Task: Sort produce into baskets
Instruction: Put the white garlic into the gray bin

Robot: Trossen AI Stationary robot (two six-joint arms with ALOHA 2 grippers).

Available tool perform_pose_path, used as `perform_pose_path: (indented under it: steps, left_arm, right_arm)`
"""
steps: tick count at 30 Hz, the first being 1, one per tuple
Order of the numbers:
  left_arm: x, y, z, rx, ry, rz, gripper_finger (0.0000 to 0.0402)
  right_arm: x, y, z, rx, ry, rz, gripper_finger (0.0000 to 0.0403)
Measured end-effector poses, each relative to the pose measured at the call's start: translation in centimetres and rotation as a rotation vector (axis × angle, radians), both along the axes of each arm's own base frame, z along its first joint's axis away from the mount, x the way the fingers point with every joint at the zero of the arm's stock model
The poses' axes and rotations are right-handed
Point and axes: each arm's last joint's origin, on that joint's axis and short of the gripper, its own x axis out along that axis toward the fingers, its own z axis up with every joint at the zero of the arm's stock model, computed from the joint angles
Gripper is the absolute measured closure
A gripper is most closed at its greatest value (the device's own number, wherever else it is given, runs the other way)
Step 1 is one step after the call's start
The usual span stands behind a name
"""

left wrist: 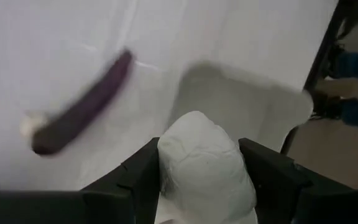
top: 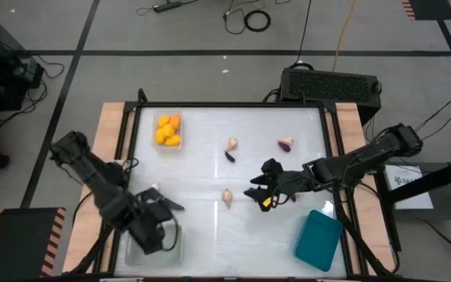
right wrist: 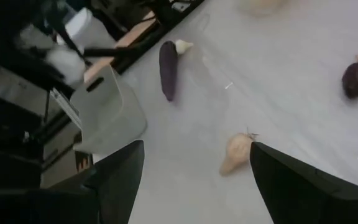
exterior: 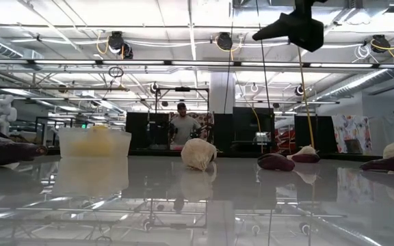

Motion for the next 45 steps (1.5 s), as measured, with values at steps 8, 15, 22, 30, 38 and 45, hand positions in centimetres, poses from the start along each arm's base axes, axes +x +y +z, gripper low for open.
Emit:
perform_pose_path:
  steps: [8,15,22,30,38,45]
  left_arm:
    - [-2.5,-3.6,-5.9,-0.102,-0.013,-0.008,0.0203]
    - [-2.9,-3.6,-9.2,-0.153,-0.005,0.089,0.0203]
    - [-2.7,-2.7,-10.2,-0.151,0.046,0.261,0.0202]
    - [-1.6,-1.2,-10.3,-0.169,0.112,0.524,0.0158]
    - [0.0,-1.3,-9.9,-0.412,0.295,0.635,0.0074]
    - [2.3,-0.8,-7.8,-0.721,0.321,0.611,0.0068]
  right_arm:
    - [0.3,-0.1,-0.3,0.032,0.006,-0.025,0.0117]
    - [0.1,-2.2,0.0,-0.036,0.063,0.095,0.0117]
    - [-2.2,-6.8,0.0,-0.140,0.257,0.171,0.0117]
    - [-5.2,-11.6,0.4,-0.417,0.408,0.304,0.0117]
    - [-5.8,-14.2,0.5,-0.562,0.453,0.349,0.0117]
    - [-5.4,-15.8,0.6,-0.658,0.426,0.343,0.0117]
